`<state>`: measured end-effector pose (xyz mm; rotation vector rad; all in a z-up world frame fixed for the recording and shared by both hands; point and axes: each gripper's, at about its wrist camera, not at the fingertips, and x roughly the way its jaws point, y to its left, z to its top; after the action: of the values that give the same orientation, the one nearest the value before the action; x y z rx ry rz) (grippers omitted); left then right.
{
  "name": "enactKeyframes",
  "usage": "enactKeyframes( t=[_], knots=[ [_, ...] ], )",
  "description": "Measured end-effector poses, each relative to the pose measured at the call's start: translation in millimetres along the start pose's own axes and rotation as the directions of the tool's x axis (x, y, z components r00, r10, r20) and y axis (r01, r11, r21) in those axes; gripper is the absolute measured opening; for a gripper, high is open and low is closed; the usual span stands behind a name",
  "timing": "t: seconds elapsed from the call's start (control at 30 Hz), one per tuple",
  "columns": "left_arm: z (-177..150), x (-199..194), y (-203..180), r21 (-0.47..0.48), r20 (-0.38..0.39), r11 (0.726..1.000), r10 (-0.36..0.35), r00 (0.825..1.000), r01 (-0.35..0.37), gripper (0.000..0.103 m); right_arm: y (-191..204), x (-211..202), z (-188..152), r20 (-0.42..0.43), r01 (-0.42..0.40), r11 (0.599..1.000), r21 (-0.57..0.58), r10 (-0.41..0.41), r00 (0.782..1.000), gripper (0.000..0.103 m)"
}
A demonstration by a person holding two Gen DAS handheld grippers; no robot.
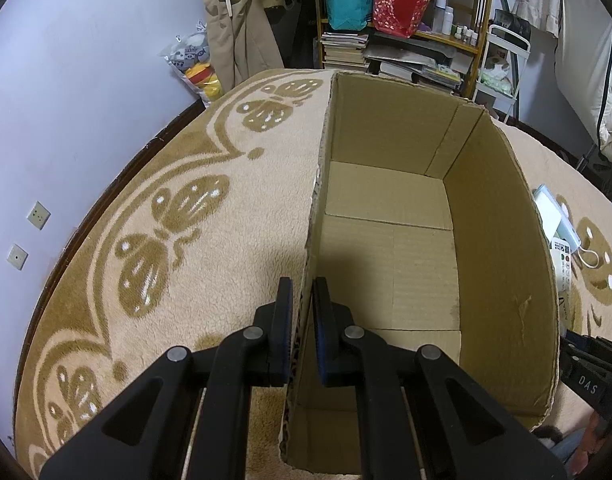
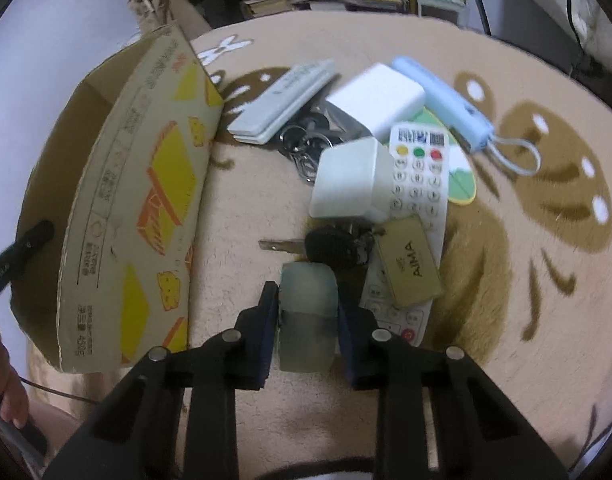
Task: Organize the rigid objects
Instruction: 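Grasp the round cartoon tin with the right tool and lift it, then carry the tin into the box and open the right tool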
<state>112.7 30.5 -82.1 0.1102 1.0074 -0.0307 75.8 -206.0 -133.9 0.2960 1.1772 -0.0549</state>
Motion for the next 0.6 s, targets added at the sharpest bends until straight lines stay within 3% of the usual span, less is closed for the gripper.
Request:
enactKeyframes(
  t=[0.23, 0.37, 0.6],
  knots=[
    [0, -3, -4, 0.018, 0.011, 1.000, 0.008, 1.000, -0.008, 0.009, 6, -11, 5, 0.047, 0.032, 0.999, -0.034, -0.030, 0.998, 0.029],
    [0, -3, -4, 0.028, 0.015, 1.000, 0.014, 1.000, -0.014, 0.009, 7, -27, 12, 0.091, 0.012, 1.000, -0.015, -0.010, 0.996, 0.029],
    [-2, -2, -5, 0.034, 0.018, 0.999, 0.018, 1.000, -0.019, 0.009, 30, -66, 32, 0.204, -0.019, 0.996, -0.085, 0.036, 0.978, 0.029]
  ],
)
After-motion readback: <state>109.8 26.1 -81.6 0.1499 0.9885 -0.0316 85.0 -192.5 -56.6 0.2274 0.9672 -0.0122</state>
